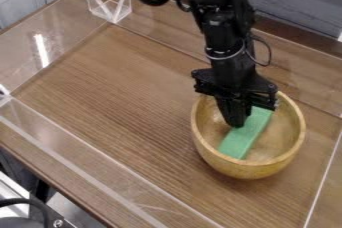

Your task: Put the green block in the brown bowl

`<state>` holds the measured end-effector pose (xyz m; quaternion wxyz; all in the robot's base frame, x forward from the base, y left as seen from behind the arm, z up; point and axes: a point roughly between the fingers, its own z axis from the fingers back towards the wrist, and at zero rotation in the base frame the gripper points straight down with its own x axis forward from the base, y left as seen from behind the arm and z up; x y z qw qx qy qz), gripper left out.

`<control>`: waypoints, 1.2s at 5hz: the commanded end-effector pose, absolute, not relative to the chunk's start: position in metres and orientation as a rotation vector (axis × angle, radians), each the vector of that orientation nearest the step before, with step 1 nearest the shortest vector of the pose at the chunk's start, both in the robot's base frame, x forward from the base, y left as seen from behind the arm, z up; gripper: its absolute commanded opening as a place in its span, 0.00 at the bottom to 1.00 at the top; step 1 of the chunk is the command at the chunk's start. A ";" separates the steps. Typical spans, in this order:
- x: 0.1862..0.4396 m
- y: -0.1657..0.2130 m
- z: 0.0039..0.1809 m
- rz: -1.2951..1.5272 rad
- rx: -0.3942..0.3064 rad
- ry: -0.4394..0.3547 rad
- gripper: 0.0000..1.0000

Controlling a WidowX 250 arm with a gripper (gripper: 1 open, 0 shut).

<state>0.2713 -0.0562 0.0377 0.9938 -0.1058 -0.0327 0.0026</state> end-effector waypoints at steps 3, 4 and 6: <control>0.262 -0.061 0.054 -0.020 -0.217 -0.051 0.00; 0.259 -0.062 0.059 -0.022 -0.221 -0.042 0.00; 0.253 -0.065 0.069 -0.029 -0.230 -0.028 0.00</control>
